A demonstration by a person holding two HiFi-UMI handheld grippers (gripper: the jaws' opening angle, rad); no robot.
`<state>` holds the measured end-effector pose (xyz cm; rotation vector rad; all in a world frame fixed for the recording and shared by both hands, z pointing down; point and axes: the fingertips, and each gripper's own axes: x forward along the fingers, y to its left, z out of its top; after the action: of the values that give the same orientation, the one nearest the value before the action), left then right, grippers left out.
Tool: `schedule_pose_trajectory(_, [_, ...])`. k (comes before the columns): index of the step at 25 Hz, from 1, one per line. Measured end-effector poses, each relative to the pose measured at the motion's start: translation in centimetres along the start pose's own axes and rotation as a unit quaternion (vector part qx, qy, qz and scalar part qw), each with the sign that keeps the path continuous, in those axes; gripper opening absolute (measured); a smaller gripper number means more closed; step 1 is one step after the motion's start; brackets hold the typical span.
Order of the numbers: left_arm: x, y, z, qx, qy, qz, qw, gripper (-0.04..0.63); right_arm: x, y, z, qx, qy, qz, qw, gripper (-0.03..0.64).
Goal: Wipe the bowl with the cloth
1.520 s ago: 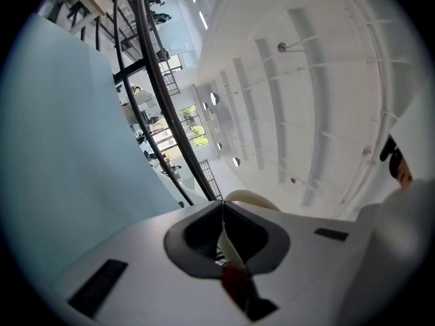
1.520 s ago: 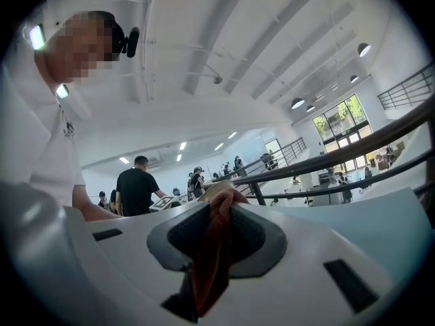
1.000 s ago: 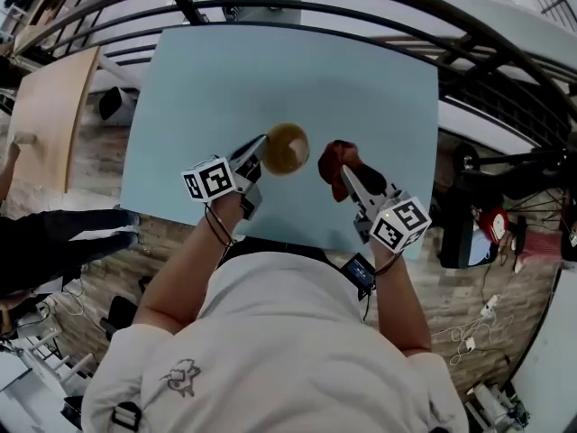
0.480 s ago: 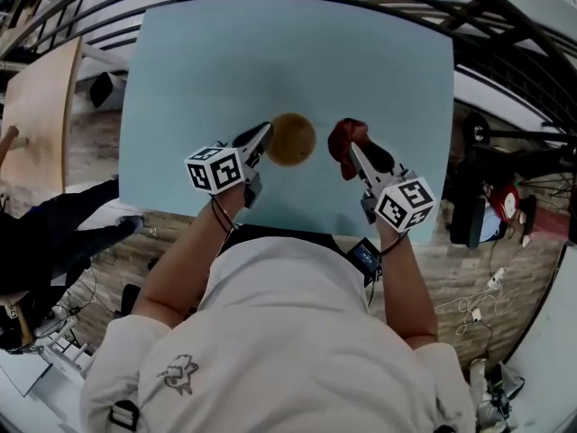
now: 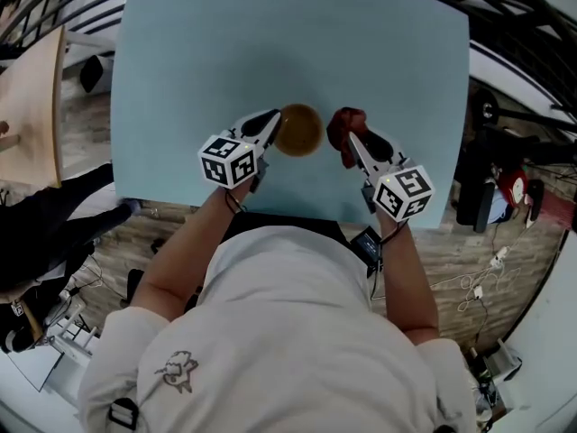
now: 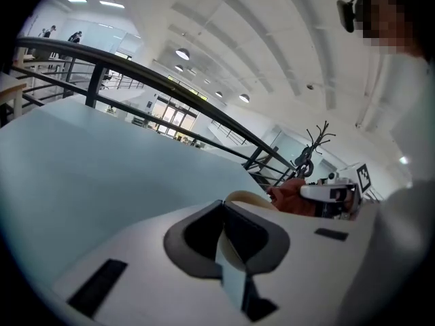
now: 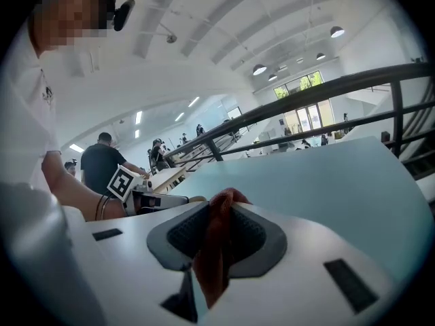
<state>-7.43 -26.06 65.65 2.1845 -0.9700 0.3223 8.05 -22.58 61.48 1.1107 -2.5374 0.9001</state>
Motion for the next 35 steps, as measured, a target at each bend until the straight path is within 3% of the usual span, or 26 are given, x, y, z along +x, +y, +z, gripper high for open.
schedule_pose_trajectory(13, [2.7,3.5,-5.0,0.035,0.019,0.018,0.9990,0.018,1.9,-1.8,-4.1,0.017,0.037,-0.013,0.999,0.089])
schedule_pose_trajectory(20, [4.2,4.0,-5.5,0.028,0.008,0.019,0.9994,0.018,2.4,-2.3,-4.8,0.022,0.048,-0.016,0.998,0.089])
schedule_pose_trajectory(35, [5.6,3.6,-6.4,0.052,0.017,0.015,0.9984,0.020,1.6,-2.9,-5.7,0.023,0.057,-0.029,0.998,0.089])
